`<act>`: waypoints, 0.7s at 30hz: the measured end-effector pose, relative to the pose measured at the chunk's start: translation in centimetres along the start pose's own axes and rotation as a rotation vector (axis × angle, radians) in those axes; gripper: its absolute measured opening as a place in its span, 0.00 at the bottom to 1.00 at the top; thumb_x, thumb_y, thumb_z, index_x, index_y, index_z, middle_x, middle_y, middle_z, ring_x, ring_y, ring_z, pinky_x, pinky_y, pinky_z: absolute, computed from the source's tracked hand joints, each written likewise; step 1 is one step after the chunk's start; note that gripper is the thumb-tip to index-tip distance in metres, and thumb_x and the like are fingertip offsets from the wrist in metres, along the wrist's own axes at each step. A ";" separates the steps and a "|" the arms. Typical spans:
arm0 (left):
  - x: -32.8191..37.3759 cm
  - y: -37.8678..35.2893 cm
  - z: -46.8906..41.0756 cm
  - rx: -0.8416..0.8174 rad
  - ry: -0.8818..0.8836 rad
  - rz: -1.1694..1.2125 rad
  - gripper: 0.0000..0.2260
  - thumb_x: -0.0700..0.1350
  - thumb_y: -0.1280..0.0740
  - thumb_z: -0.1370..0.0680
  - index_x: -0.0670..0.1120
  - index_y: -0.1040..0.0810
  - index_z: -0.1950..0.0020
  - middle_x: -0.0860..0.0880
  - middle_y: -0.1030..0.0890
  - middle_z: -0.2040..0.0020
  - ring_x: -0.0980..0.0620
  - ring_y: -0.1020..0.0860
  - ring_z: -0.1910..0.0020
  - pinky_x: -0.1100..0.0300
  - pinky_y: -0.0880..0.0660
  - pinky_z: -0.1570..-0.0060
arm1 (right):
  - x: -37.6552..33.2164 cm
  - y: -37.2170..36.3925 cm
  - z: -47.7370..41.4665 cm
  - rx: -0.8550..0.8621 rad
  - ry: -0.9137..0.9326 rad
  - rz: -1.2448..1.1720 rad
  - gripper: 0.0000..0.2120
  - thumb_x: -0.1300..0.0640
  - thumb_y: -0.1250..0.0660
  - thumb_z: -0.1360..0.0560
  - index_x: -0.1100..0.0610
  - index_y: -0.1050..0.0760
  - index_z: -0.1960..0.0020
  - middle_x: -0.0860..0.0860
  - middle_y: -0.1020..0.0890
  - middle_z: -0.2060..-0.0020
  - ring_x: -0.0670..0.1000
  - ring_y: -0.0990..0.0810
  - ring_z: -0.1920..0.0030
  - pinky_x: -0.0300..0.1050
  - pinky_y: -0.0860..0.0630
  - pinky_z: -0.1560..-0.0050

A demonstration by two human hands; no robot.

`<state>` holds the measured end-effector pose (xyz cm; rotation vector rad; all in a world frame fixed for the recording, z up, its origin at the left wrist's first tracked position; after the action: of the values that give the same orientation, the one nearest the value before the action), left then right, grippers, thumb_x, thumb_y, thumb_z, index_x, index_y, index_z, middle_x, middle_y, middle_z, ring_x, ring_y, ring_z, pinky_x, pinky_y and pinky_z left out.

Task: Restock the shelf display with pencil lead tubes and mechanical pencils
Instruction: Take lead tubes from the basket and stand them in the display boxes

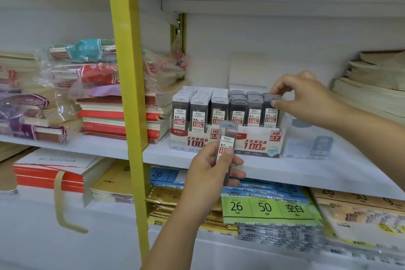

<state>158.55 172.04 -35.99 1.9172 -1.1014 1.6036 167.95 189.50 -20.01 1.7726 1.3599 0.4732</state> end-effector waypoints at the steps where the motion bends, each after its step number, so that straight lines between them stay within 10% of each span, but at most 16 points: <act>1: 0.0 0.0 0.0 -0.008 -0.003 -0.006 0.06 0.47 0.37 0.16 0.53 0.20 0.45 0.50 0.14 0.56 0.52 0.14 0.61 0.60 0.18 0.62 | 0.0 0.0 -0.1 0.012 0.004 0.047 0.05 0.52 0.29 0.27 0.44 0.25 0.54 0.43 0.27 0.56 0.47 0.35 0.45 0.44 0.38 0.51; 7: 0.6 0.0 0.1 -0.026 -0.012 -0.017 0.06 0.47 0.37 0.17 0.52 0.20 0.45 0.50 0.14 0.56 0.53 0.15 0.61 0.60 0.17 0.61 | -0.8 1.3 0.4 0.132 0.013 0.278 0.09 0.49 0.32 0.24 0.49 0.19 0.45 0.47 0.30 0.53 0.51 0.37 0.45 0.45 0.39 0.45; 10: 1.2 -0.7 0.4 -0.049 -0.034 -0.038 0.06 0.47 0.36 0.17 0.53 0.20 0.44 0.52 0.14 0.56 0.55 0.15 0.62 0.61 0.18 0.61 | -3.6 2.8 2.9 0.264 0.084 0.093 0.10 0.53 0.36 0.22 0.50 0.19 0.45 0.42 0.27 0.58 0.44 0.34 0.50 0.39 0.39 0.50; 14: 2.0 -2.0 0.7 -0.093 -0.091 -0.085 0.06 0.47 0.36 0.17 0.55 0.19 0.44 0.52 0.14 0.57 0.57 0.18 0.66 0.64 0.22 0.66 | -7.0 0.0 6.5 -0.072 0.039 -0.374 0.11 0.48 0.36 0.24 0.36 0.25 0.44 0.36 0.20 0.58 0.32 0.24 0.57 0.28 0.28 0.62; 21: 3.7 -1.4 0.9 0.169 -0.331 -0.514 0.09 0.51 0.32 0.20 0.60 0.22 0.41 0.64 0.19 0.46 0.66 0.24 0.46 0.70 0.27 0.46 | -4.3 3.0 6.3 0.124 -0.068 -0.546 0.11 0.59 0.32 0.24 0.43 0.22 0.47 0.48 0.16 0.55 0.49 0.19 0.56 0.39 0.25 0.58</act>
<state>160.33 171.13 -32.46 2.3906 -0.5178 1.1514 172.80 182.90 -20.55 1.4100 1.7702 0.0306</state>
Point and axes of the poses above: each hand's wrist, its own z-axis away from the middle knuckle, its own y-axis out of the back of the hand, x = y × z, the point moved 8 cm from there along -z, towards the middle knuckle
